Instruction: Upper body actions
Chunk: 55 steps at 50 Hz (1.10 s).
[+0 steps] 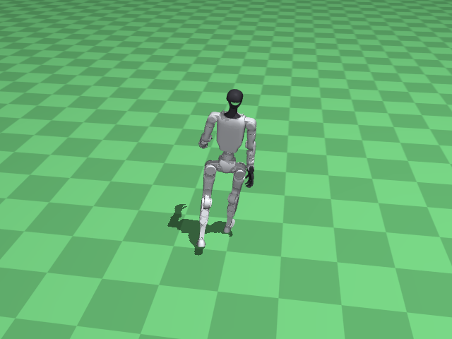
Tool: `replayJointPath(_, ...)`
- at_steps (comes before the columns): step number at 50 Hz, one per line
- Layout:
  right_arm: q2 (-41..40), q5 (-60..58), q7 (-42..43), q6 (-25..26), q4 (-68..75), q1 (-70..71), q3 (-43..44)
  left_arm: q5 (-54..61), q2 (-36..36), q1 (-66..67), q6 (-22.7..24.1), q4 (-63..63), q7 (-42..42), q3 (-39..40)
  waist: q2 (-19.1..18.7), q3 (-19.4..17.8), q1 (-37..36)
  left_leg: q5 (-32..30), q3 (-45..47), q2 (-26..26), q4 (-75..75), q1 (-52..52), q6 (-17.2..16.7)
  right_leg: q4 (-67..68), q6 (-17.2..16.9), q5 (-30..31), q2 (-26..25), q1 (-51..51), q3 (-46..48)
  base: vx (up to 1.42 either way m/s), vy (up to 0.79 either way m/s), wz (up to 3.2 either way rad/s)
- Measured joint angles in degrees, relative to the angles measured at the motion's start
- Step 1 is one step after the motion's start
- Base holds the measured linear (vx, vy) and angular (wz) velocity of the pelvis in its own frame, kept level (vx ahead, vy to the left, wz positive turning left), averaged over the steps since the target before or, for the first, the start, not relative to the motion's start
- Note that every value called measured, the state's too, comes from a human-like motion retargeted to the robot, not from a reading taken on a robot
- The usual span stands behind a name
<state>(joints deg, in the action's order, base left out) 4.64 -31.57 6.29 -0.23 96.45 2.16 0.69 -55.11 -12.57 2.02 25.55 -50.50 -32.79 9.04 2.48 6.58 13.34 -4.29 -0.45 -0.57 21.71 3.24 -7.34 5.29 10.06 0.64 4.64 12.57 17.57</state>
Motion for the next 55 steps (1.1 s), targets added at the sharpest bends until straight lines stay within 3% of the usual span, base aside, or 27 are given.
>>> replayJointPath(2,0.0,0.1,-0.3,0.0,0.0,0.5,-0.3,-0.4,0.5,-0.6,-3.1,-8.2,3.2,0.8,-0.5,-0.3,0.6,0.4,-0.8,1.0,-2.0,0.3,-2.3,1.1,-0.6,0.3,0.4,1.7,1.2,-0.38,0.15,0.49)
replayJointPath(5,0.3,-0.3,-0.3,-0.1,-0.6,1.0,-1.0,-0.1,1.0,-1.0,-8.1,-16.8,7.7,1.3,-1.2,-1.3,0.1,3.6,-7.4,-1.5,-6.8,0.2,-1.9,3.0,-1.6,0.9,0.8,4.4,2.0,-0.42,0.24,0.20)
replayJointPath(7,0.8,-1.0,-0.1,0.0,-1.2,1.3,-1.4,0.9,1.6,-1.2,-10.0,-20.9,8.1,1.6,-1.2,-1.9,-0.4,8.3,-6.7,-2.3,-8.2,0.0,0.1,4.1,-2.5,1.5,1.9,6.3,2.0,-0.42,0.29,0.11)
replayJointPath(12,2.3,-2.3,0.4,0.6,-2.5,1.9,-1.5,8.9,4.1,-2.9,-12.4,-31.4,6.5,3.3,-1.8,-3.7,-1.8,15.4,-3.1,-4.0,-14.0,-0.2,8.8,3.5,-5.9,3.6,3.8,9.5,2.4,-0.47,0.36,0.12)
replayJointPath(17,2.2,-1.1,0.8,0.3,-2.2,2.5,-1.7,20.4,4.1,-4.5,-14.3,-38.8,16.7,4.2,-1.8,-5.5,-1.5,15.2,-5.0,-6.5,-16.9,-1.4,10.7,0.3,-8.0,1.0,5.1,10.8,2.9,-0.44,0.27,0.10)
replayJointPath(22,2.0,-0.7,2.2,-2.6,-2.3,1.7,-2.6,21.3,2.7,-4.4,-17.7,-41.4,26.1,2.6,-0.9,-6.2,-4.0,14.9,-4.2,-8.3,-17.7,-4.3,13.0,-1.7,-9.7,-4.2,5.9,11.7,8.1,-0.36,0.16,-0.50)
replayJointPath(25,2.3,-0.6,4.7,-2.7,-1.8,1.9,-3.0,19.1,2.5,-3.5,-18.3,-41.3,27.8,1.8,1.0,-6.1,-7.5,14.9,-0.1,-9.9,-18.5,-6.1,13.9,-0.6,-13.8,-6.1,6.0,11.1,9.8,-0.32,0.11,-1.21)
replayJointPath(30,2.8,6.9,3.2,-5.8,-1.4,1.7,-0.2,16.8,2.8,-3.0,-19.4,-41.9,26.0,-0.2,3.3,-5.0,-11.1,13.9,4.9,-11.3,-19.8,-9.1,14.4,11.6,-13.7,-4.0,7.9,13.4,7.7,-0.24,0.05,-0.71)
replayJointPath(33,3.2,10.8,1.5,-5.0,-1.2,1.5,1.0,17.0,3.4,-2.2,-19.6,-41.9,25.5,-1.4,1.0,-4.4,-7.5,12.7,1.6,-9.5,-19.6,-10.2,14.1,19.8,-15.4,-2.4,9.7,15.0,7.9,-0.14,0.00,0.82)
replayJointPath(35,3.6,11.0,2.3,-3.6,-0.7,1.6,0.7,17.1,4.0,-1.4,-19.4,-41.6,25.3,-1.7,-0.2,-4.2,-6.4,12.2,0.6,-8.3,-19.4,-10.7,14.0,23.0,-15.1,-1.9,8.9,14.5,7.5,-0.09,-0.01,0.42)
replayJointPath(40,4.0,5.3,4.3,-0.8,-0.5,1.9,-0.7,16.6,4.5,-0.6,-19.2,-41.5,25.2,-2.6,-1.3,-3.4,-7.1,11.7,2.0,-6.2,-19.2,-11.2,13.6,22.7,-9.9,-2.3,6.1,8.6,5.6,-0.02,-0.05,-0.27)
replayJointPath(43,3.7,2.2,4.6,-0.4,-1.2,1.1,-1.6,15.9,4.4,-0.8,-19.5,-41.7,26.3,-4.2,-1.4,-3.4,-5.8,11.2,1.4,-6.1,-18.8,-10.5,13.6,13.9,-11.1,-7.6,3.1,1.5,2.8,0.03,-0.11,0.34)
replayJointPath(45,3.2,1.2,4.7,-0.3,-1.4,0.6,-2.1,15.0,4.4,-1.1,-19.6,-41.6,27.1,-4.8,-1.0,-3.6,-4.8,11.0,0.6,-6.4,-18.7,-9.6,13.4,7.2,-8.5,-9.5,1.2,-2.3,3.9,0.04,-0.17,0.41)
replayJointPath(47,2.5,0.7,4.2,0.0,-1.1,0.6,-2.4,14.2,4.7,-1.4,-20.0,-41.0,27.8,-4.8,-0.7,-3.8,-5.7,10.5,1.2,-6.1,-18.6,-8.9,13.1,4.1,-6.4,-8.7,-0.6,-4.1,3.7,0.05,-0.12,-0.23)
replayJointPath(52,1.9,-1.3,1.8,0.4,-1.3,1.7,-3.4,17.2,6.7,-1.6,-19.5,-38.8,28.5,-5.4,-0.9,-4.8,-6.3,9.6,1.5,-5.5,-18.6,-7.4,12.3,0.0,-7.4,-5.4,-1.2,-6.2,2.7,0.01,-0.06,-0.16)
replayJointPath(55,1.3,-2.3,1.6,0.8,-2.6,2.0,-4.9,18.8,7.3,-1.3,-17.9,-37.6,30.1,-5.8,-1.0,-4.4,-5.4,9.5,2.8,-4.9,-19.0,-6.7,12.2,-2.6,-5.6,-4.6,-2.7,-7.2,2.6,0.06,-0.10,-0.08)
